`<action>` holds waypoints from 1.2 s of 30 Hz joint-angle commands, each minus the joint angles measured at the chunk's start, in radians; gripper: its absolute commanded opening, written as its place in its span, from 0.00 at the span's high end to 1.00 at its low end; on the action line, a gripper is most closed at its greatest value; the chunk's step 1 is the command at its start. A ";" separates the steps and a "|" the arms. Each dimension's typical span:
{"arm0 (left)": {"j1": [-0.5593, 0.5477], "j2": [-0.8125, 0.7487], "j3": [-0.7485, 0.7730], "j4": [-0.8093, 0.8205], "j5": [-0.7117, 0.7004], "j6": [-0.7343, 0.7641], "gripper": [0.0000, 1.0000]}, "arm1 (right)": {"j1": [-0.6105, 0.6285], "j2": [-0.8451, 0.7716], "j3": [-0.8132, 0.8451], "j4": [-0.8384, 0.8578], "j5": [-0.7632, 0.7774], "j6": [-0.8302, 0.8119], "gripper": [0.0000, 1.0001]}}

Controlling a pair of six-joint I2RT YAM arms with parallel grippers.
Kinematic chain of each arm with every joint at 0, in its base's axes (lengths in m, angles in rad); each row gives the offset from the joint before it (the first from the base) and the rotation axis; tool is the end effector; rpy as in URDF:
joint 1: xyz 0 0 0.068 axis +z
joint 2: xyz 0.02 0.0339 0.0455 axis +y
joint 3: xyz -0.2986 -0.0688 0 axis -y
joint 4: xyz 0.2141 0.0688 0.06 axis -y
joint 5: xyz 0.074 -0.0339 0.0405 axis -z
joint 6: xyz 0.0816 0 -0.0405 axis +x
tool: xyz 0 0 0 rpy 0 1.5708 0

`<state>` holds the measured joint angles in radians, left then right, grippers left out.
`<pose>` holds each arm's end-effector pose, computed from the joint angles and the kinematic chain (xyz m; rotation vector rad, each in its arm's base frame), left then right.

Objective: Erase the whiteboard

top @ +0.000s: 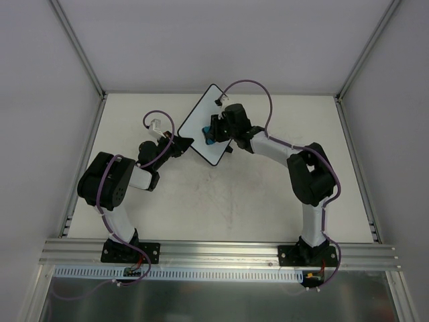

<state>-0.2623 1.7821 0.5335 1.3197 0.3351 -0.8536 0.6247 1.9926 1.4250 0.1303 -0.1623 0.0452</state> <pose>0.3388 -0.1188 0.2321 -0.1869 1.6044 -1.1316 0.3938 0.3002 0.2560 -0.6870 1.9332 0.5860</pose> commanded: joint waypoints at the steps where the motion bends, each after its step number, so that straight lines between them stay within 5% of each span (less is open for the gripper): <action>1: -0.034 0.023 0.011 0.362 0.071 0.034 1.00 | 0.070 -0.018 0.002 0.002 -0.082 -0.036 1.00; 18: -0.031 0.027 0.006 0.362 0.059 0.019 1.00 | 0.073 -0.230 -0.185 0.088 0.109 -0.076 1.00; 28: -0.029 0.034 0.010 0.362 0.059 0.013 1.00 | 0.073 -0.302 -0.074 -0.486 0.289 -0.053 1.00; 36: -0.028 0.036 0.011 0.362 0.059 0.011 1.00 | 0.060 -0.399 -0.202 -0.629 0.395 -0.005 1.00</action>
<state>-0.2630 1.7943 0.5343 1.3281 0.3359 -0.8551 0.6933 1.6714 1.2583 -0.3870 0.1669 0.0090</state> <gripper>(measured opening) 0.055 0.305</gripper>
